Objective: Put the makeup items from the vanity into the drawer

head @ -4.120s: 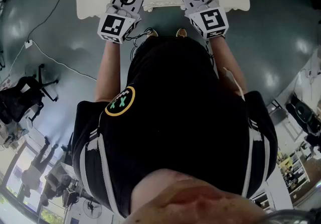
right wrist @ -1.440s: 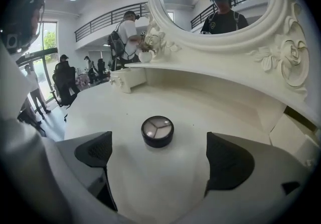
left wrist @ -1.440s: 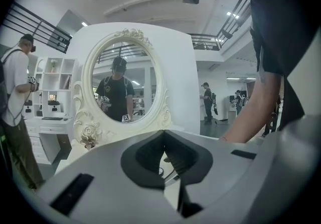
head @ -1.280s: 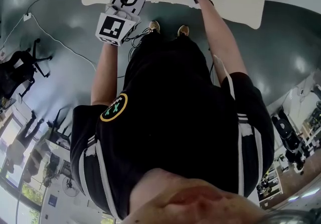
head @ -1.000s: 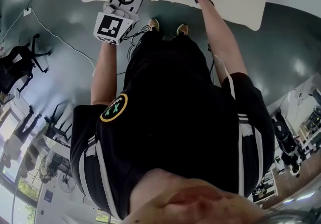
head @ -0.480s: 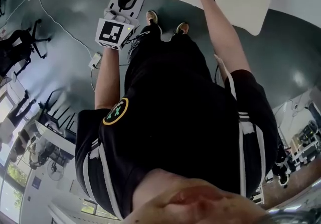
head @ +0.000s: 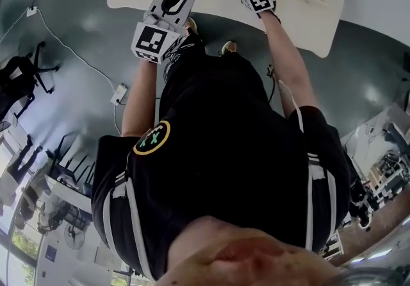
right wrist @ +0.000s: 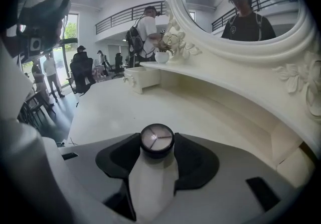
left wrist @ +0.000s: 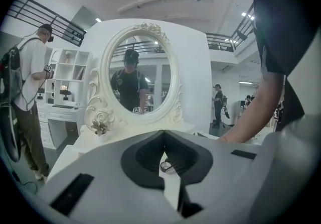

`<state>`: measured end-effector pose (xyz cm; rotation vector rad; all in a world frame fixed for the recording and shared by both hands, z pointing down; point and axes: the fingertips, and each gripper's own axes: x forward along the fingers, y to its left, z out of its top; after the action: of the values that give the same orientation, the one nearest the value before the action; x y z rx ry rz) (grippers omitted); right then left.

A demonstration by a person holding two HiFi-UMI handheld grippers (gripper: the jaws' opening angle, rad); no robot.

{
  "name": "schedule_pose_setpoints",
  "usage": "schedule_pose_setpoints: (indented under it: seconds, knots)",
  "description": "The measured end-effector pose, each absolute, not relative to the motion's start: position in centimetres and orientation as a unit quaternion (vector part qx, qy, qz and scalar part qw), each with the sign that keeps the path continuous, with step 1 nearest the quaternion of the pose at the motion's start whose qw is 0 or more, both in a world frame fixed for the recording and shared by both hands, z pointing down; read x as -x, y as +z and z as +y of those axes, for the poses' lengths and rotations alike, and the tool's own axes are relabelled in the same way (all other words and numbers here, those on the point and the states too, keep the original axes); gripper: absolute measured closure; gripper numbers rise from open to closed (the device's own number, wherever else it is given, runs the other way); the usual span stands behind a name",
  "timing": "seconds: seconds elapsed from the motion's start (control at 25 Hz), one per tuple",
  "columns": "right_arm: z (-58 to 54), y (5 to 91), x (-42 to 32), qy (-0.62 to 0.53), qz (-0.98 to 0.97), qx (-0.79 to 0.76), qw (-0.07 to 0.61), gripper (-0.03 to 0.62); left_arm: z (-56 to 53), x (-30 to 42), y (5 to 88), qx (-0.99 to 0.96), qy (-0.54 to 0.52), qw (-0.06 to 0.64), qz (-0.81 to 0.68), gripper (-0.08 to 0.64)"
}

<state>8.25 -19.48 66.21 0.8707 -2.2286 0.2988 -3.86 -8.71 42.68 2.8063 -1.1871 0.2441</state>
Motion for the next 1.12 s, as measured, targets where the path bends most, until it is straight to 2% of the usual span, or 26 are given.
schedule_pose_setpoints:
  seconds: [0.2, 0.44, 0.72, 1.12]
  knots:
    - [-20.2, 63.2, -5.7, 0.106, -0.867, -0.358, 0.329, 0.359, -12.3, 7.3, 43.0, -0.922, 0.068, 0.042, -0.380, 0.541]
    - [-21.5, 57.3, 0.8, 0.067, -0.887, -0.350, 0.294, 0.359, -14.4, 12.1, 43.3, -0.920, 0.065, 0.039, -0.383, 0.541]
    - [-23.3, 52.9, 7.7, 0.038, -0.906, -0.322, 0.271, 0.359, -16.1, 15.6, 43.2, -0.917, 0.083, 0.004, -0.390, 0.541]
    - [-28.2, 55.1, 15.2, 0.061, -0.914, -0.265, 0.300, 0.359, -18.5, 17.1, 43.2, -0.888, 0.084, 0.019, -0.452, 0.541]
